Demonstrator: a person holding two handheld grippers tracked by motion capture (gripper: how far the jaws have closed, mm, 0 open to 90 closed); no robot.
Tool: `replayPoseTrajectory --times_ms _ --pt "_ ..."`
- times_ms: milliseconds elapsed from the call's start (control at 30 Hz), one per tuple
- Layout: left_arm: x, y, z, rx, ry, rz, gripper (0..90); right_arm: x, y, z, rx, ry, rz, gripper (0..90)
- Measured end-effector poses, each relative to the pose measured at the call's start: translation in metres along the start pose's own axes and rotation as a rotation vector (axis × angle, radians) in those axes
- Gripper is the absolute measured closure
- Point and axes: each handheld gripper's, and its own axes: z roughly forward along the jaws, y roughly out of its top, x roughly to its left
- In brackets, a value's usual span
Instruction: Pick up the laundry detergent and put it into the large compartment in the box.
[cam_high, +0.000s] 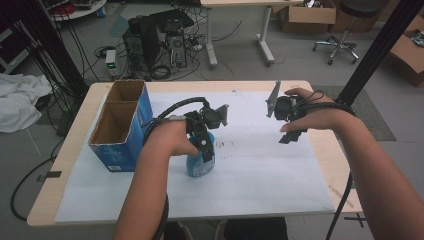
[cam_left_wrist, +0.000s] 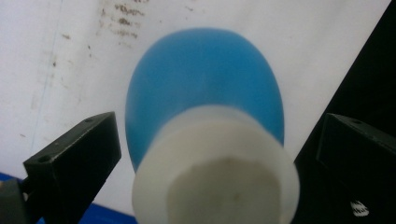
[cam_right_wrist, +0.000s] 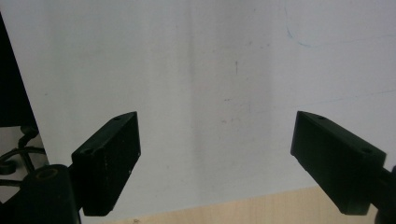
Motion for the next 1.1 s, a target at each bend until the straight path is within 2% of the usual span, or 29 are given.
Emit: replayPoseTrajectory --times_ms 233,400,800,967,1100 --pt "-0.0003 0.002 0.0042 -0.001 0.002 0.008 0.2 0.0003 -0.0012 0.0027 0.019 0.002 -0.002 15.9" --pt "0.0018 0.0015 0.0081 -0.002 0.002 -0.004 1.1 0.0004 0.0002 0.0037 0.025 0.004 -0.006 15.9" --pt "0.0016 0.0013 0.0077 0.006 0.034 -0.001 5.8 -0.0026 -0.0009 0.0036 0.014 0.003 0.0 15.9" --pt "0.0017 0.0026 0.0081 0.008 0.04 -0.001 9.2 -0.0034 -0.0003 0.0044 0.016 0.004 0.0 15.9" --pt "0.001 0.0035 0.0065 -0.002 0.045 -0.001 15.5 -0.0031 0.0 0.005 0.021 0.006 -0.001 15.9"
